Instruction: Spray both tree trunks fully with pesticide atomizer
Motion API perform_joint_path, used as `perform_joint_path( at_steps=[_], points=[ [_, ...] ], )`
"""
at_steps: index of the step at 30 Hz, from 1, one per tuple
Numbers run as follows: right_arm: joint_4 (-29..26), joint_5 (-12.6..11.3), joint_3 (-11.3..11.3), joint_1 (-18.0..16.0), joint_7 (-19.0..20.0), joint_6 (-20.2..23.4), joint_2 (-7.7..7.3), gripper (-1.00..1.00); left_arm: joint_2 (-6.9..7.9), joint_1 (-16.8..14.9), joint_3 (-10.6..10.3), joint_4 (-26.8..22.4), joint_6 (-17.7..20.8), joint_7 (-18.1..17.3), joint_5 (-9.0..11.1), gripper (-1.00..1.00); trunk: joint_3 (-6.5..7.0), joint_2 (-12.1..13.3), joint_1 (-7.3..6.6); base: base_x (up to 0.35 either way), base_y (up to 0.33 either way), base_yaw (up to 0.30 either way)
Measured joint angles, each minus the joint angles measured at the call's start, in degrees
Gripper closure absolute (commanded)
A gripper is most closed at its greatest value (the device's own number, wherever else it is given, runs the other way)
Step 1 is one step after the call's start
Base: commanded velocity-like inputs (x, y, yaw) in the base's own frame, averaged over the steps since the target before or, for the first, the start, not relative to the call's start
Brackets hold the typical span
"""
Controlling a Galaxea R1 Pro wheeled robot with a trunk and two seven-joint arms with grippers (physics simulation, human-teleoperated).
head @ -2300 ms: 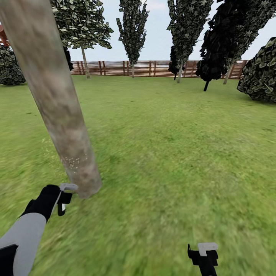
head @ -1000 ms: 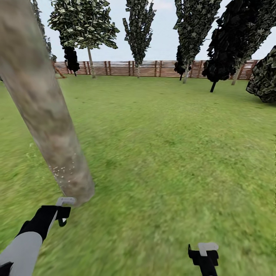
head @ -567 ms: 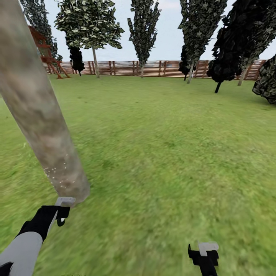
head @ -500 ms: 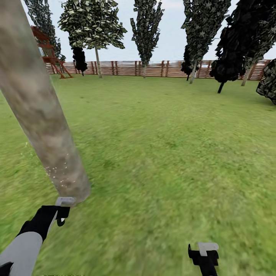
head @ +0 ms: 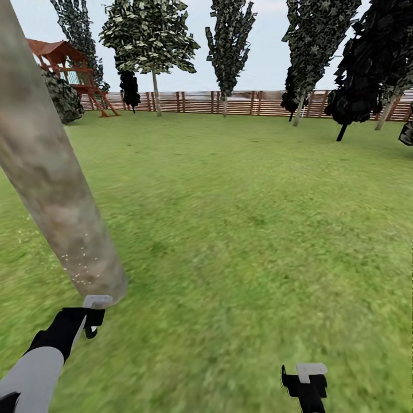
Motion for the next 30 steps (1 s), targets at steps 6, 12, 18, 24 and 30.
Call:
perform_joint_path(
  at_steps=[6, 12, 18, 24, 30],
  points=[
    [0.00, 0.01, 0.00, 0.00, 0.00, 0.00, 0.00, -1.00, 0.09, 0.00, 2.72, -0.30, 0.01, 0.00, -0.09, 1.00, 0.00, 0.00, 0.00, 0.150, -0.268, 0.126],
    [0.00, 0.06, 0.00, 0.00, 0.00, 0.00, 0.00, -1.00, 0.09, 0.00, 3.59, -0.33, -0.01, 0.00, -0.07, 1.00, 0.00, 0.00, 0.00, 0.150, -0.269, 0.274],
    [0.00, 0.06, 0.00, 0.00, 0.02, 0.00, 0.00, -1.00, 0.09, 0.00, 3.60, -0.36, -0.01, 0.00, -0.05, 1.00, 0.00, 0.00, 0.00, 0.152, -0.268, 0.277],
    [0.00, 0.09, 0.00, 0.00, 0.02, 0.00, 0.00, -1.00, 0.09, 0.00, 3.60, -0.34, -0.01, 0.00, -0.06, 1.00, 0.00, 0.00, 0.00, 0.154, -0.267, 0.277],
    [0.00, 0.09, 0.00, 0.00, 0.01, 0.00, 0.00, -1.00, 0.09, 0.00, 3.60, -0.34, -0.01, 0.00, -0.07, 1.00, 0.00, 0.00, 0.00, 0.160, -0.261, 0.255]
  ],
)
